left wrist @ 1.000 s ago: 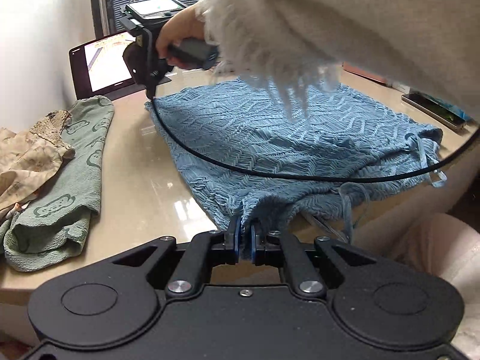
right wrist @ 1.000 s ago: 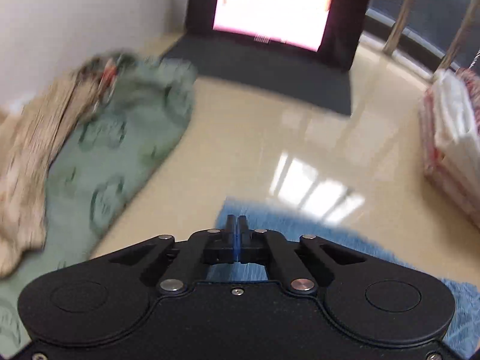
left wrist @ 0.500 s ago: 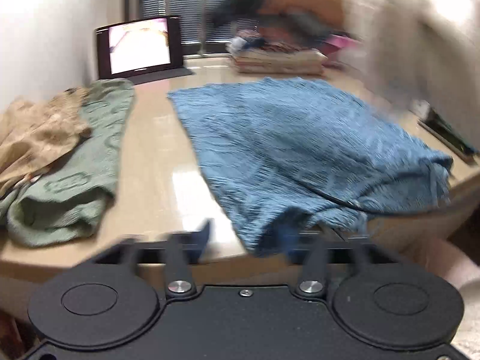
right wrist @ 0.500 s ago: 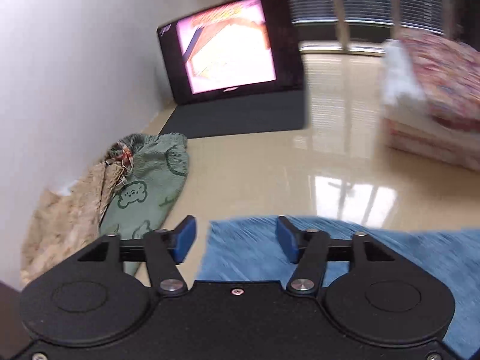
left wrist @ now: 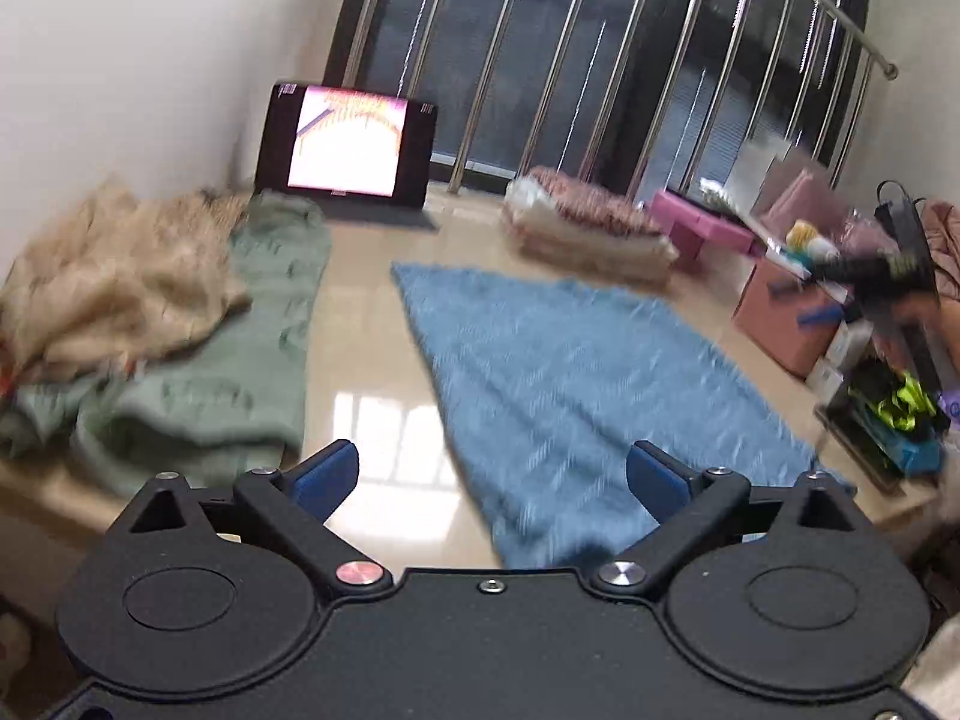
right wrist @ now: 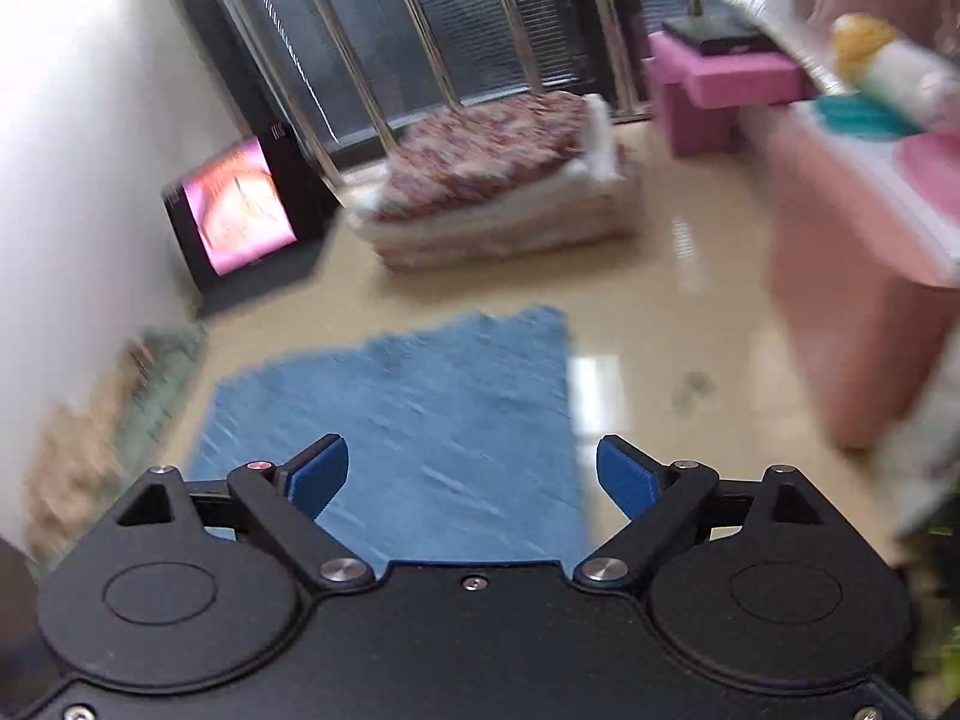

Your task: Fold clothes

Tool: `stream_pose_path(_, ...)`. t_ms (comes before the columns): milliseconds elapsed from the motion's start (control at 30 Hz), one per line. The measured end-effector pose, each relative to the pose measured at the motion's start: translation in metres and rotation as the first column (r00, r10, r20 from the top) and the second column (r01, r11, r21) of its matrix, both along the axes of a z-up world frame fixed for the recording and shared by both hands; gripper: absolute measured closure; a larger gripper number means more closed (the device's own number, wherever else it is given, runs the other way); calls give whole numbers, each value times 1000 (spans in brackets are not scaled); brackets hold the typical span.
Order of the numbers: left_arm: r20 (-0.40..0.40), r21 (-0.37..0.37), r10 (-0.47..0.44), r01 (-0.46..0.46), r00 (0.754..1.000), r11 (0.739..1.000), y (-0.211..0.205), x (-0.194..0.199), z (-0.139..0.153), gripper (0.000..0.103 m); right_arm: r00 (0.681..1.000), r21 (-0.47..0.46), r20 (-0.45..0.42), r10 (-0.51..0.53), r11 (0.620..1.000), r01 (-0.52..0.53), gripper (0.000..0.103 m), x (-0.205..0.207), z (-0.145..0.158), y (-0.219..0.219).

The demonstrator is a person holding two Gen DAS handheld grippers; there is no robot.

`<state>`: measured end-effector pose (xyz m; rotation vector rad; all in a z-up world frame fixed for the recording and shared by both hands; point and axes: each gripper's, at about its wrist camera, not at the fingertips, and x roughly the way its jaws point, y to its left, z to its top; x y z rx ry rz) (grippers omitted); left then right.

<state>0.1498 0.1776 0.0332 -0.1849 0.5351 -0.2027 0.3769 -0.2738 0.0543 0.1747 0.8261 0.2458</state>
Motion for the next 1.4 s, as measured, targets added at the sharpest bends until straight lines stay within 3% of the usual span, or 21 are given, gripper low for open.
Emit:
stream_pose_path(100, -21, 105, 4, -2, 1000, 995, -13, 43, 9, 14, 998, -108, 8, 69, 992, -68, 18, -9, -11, 11)
stream_pose_path(133, -31, 131, 0, 4, 1000, 991, -18, 61, 9, 24, 995, -131, 5, 97, 987, -95, 33, -7, -15, 19)
stream_pose_path(167, -42, 156, -5, 11, 999, 988, -23, 80, 9, 32, 993, -151, 0, 120, 981, -118, 54, -2, -19, 28)
stream_pose_path(233, -91, 191, -15, 32, 996, 981, -34, 118, 1, 47, 988, -186, -10, 156, 970, -155, 64, 16, -29, 47)
stream_pose_path(433, -162, 331, -14, 67, 987, 941, -61, 198, -42, 50, 985, -271, -12, 171, 948, -168, 64, 82, -64, 77)
stream_pose_path(533, -218, 315, 19, 52, 976, 948, -55, 221, -61, 49, 985, -295, -27, 169, 940, -169, 64, 111, -84, 77)
stream_pose_path(600, -224, 252, 29, 29, 974, 967, -46, 232, -64, 48, 987, -265, -9, 158, 952, -155, 62, 121, -89, 77)
stream_pose_path(867, -222, 260, 40, 19, 974, 966, -38, 280, -64, 44, 999, -189, -15, 37, 981, -39, 61, 161, -87, 61)
stream_pose_path(1100, -229, 266, 59, 4, 972, 964, -42, 284, -62, 42, 1000, -21, 21, 19, 1000, -18, 59, 175, -79, 40)
stream_pose_path(1200, -259, 268, 87, -15, 962, 963, -45, 288, -58, 42, 998, -68, -16, 62, 996, -63, 61, 191, -81, 61)
stream_pose_path(1300, -273, 267, 98, -23, 957, 963, -44, 290, -58, 41, 997, -224, -20, 69, 972, -71, 64, 208, -88, 82)
stream_pose_path(1400, -270, 266, 119, -44, 956, 963, -41, 290, -59, 30, 1000, -219, 3, 13, 976, -12, 61, 208, -74, 75)
